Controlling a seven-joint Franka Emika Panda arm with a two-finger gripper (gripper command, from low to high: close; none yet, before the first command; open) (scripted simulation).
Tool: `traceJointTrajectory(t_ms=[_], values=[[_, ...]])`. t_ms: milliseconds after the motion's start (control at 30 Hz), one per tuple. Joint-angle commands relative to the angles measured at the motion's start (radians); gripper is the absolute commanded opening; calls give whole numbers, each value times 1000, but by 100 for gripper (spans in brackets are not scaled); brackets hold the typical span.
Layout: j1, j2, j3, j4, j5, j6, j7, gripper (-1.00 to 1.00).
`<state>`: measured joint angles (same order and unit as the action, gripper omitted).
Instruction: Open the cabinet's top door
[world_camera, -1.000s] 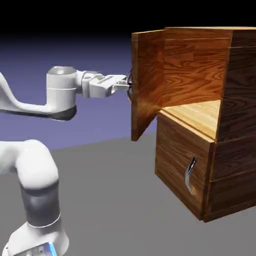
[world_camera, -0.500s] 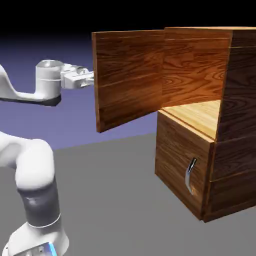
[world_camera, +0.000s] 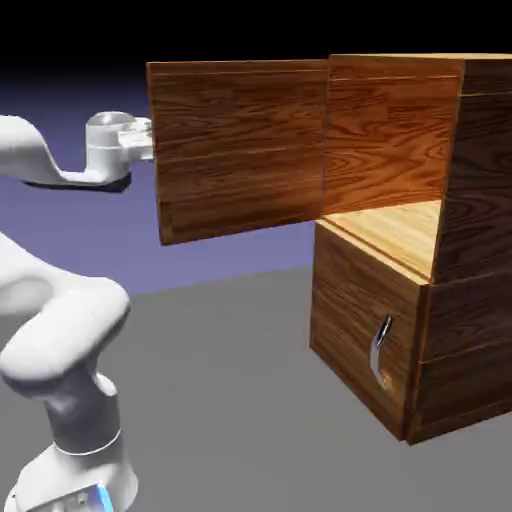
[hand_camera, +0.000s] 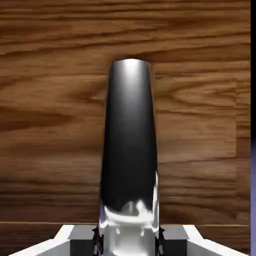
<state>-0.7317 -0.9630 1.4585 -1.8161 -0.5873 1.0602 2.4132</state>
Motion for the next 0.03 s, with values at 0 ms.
traceJointTrajectory(t_ms=[0], values=[[-16,-5,9,17,4,-12,-5,-100]])
